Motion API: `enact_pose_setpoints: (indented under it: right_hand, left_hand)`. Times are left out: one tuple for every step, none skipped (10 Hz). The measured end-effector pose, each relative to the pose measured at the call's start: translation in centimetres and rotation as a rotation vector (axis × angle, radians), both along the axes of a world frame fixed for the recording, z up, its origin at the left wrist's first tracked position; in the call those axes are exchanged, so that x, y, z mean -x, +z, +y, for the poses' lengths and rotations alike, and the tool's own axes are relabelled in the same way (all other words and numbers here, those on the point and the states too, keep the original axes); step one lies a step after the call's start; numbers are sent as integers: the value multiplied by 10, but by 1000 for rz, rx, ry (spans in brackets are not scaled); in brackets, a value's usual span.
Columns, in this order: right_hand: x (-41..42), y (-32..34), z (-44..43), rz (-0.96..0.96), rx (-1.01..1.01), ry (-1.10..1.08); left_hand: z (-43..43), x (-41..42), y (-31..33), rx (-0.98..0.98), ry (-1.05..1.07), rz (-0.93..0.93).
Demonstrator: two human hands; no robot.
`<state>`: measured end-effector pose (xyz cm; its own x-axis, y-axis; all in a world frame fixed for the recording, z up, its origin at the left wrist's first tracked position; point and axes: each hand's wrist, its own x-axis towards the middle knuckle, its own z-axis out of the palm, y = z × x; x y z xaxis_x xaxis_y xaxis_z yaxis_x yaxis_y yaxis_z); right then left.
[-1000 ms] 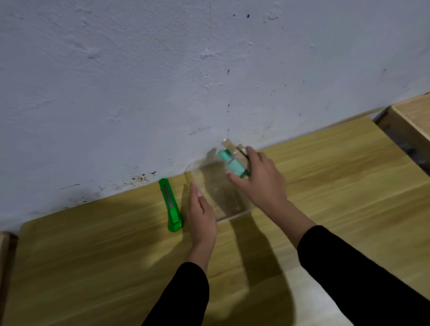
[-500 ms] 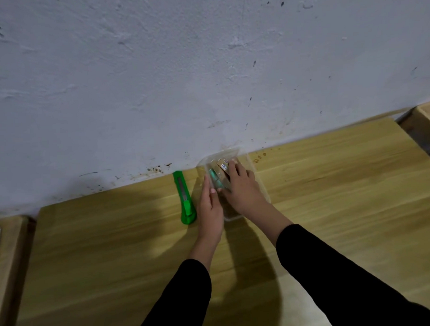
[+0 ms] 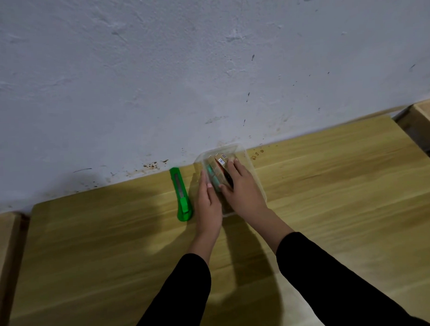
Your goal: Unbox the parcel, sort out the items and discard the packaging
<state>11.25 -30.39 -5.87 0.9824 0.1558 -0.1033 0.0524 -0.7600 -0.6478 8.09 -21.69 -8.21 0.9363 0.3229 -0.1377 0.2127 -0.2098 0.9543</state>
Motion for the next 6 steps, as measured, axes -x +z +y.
enact_pose_setpoints:
  right_hand:
    - [-6,-2,1,15,-86,-63]
    - [-6,-3,1,17,-115,-84]
    - [-8,-1,1,31,-107,-81]
    - [-6,2,0,58,-60,-40]
    - [-10,18,0,96,-45,-47]
    - [9,22,-7,75,-33,-27]
  left_hand:
    - [-1,-3,-1,-20,8,-9]
    - [-1,-3,-1,-44,18,-15]
    - [2,-4,2,-41,5,6]
    - [5,0,11,-53,-26,29]
    - [13,-8,32,-9,-87,129]
    - [18,8,53,-160,-124,211]
